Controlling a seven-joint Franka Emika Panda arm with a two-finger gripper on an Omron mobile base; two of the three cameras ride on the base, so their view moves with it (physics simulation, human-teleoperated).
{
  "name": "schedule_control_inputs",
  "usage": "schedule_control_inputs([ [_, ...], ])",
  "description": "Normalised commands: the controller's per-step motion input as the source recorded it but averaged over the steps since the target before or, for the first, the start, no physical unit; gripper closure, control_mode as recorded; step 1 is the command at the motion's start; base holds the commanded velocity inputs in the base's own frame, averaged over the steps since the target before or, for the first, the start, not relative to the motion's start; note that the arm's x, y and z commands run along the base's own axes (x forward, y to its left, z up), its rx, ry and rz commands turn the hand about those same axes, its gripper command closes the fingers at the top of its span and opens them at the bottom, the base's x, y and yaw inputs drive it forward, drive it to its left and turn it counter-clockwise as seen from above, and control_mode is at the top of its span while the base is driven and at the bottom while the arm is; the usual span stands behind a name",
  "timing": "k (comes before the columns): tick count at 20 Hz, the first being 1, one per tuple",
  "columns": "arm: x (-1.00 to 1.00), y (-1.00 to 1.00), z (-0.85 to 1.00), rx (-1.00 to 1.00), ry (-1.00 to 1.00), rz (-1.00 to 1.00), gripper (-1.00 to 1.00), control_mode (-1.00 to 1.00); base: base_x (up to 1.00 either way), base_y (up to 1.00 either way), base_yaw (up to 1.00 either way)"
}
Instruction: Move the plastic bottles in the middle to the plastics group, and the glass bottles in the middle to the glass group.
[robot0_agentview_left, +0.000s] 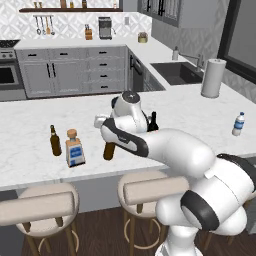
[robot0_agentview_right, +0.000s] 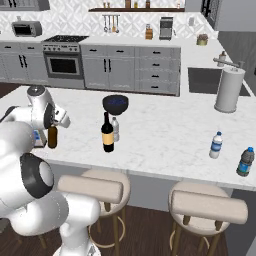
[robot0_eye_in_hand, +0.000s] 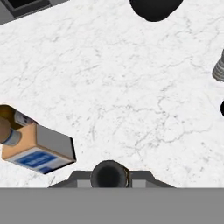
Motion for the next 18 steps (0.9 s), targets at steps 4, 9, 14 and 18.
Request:
schedule_control_inputs([
  [4,0.25,0.35,-0.03,0.00,0.00,0.00,1.00,-1.00,0.00,0.00,0.00],
  [9,0.20,0.20,-0.10,-0.02,0.00,0.00,1.00,-1.00,0.00,0.00,0.00],
  [14,0.25,0.25,-0.10,-0.02,0.00,0.00,1.00,-1.00,0.00,0.00,0.00],
  [18,0.13,0.19,-0.12,-0.02,0.00,0.00,1.00,-1.00,0.00,0.00,0.00],
])
